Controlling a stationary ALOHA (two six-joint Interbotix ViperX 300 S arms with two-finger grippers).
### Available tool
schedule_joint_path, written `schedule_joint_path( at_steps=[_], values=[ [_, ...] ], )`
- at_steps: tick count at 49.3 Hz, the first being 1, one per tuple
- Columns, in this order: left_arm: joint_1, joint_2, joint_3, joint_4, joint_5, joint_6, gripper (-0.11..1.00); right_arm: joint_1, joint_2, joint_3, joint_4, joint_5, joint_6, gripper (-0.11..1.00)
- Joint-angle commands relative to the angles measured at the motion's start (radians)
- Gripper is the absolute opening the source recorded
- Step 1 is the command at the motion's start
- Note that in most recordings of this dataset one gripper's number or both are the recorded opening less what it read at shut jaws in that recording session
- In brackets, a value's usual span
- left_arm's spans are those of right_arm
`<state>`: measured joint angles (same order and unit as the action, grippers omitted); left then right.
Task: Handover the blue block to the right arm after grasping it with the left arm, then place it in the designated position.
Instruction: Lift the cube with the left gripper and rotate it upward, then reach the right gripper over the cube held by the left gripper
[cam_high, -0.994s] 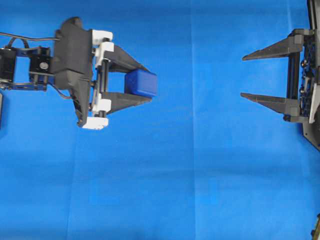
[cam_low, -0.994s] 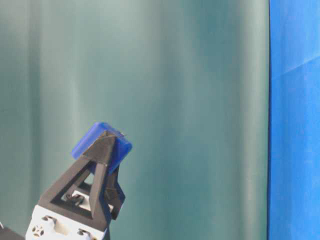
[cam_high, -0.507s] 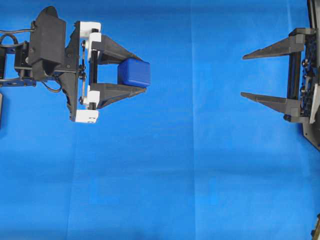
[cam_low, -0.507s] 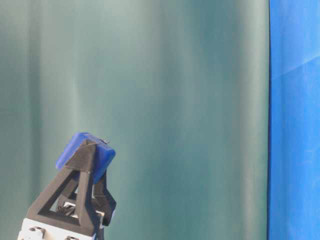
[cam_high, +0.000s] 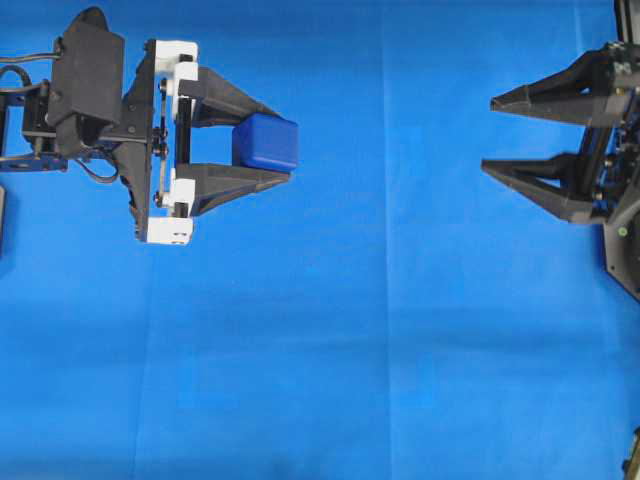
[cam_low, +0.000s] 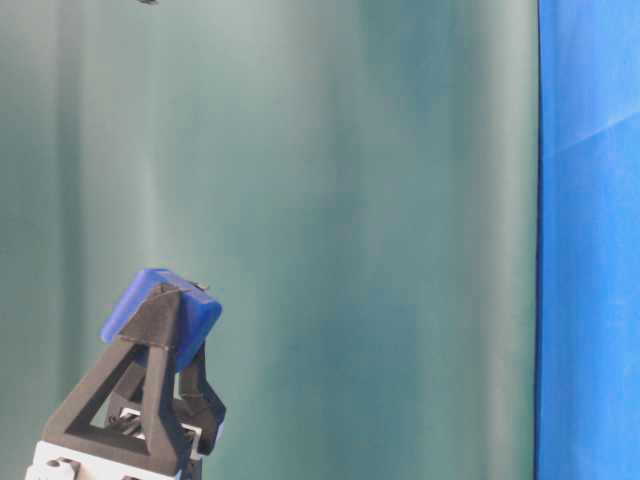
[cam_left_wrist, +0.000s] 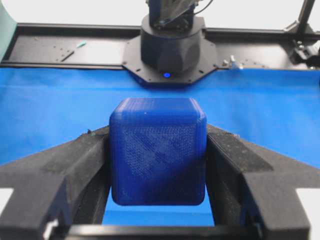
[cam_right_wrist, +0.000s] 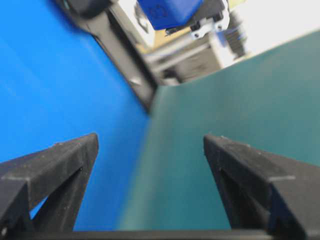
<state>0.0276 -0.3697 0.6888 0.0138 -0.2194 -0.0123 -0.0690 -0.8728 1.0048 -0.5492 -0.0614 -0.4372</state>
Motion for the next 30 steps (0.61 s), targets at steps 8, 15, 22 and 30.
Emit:
schedule_joint_path(
  at_steps=[8,15,22,30],
  values=[
    [0.000,-0.046,-0.011,-0.002,-0.015,-0.002,0.46,0.003,-0.003,-0.028,-0.160,-0.015,-0.083,0.97],
    [0.000,-0.046,-0.011,-0.002,-0.017,-0.002,0.46,0.003,0.000,-0.028,-0.199,-0.037,-0.086,0.97],
    [0.000,-0.046,-0.011,-0.003,-0.018,-0.002,0.46,0.005,0.002,-0.028,-0.276,-0.046,-0.086,0.96],
    [0.000,-0.046,-0.011,-0.003,-0.018,-0.003,0.46,0.005,-0.002,-0.029,-0.285,-0.046,-0.083,0.96]
  ],
)
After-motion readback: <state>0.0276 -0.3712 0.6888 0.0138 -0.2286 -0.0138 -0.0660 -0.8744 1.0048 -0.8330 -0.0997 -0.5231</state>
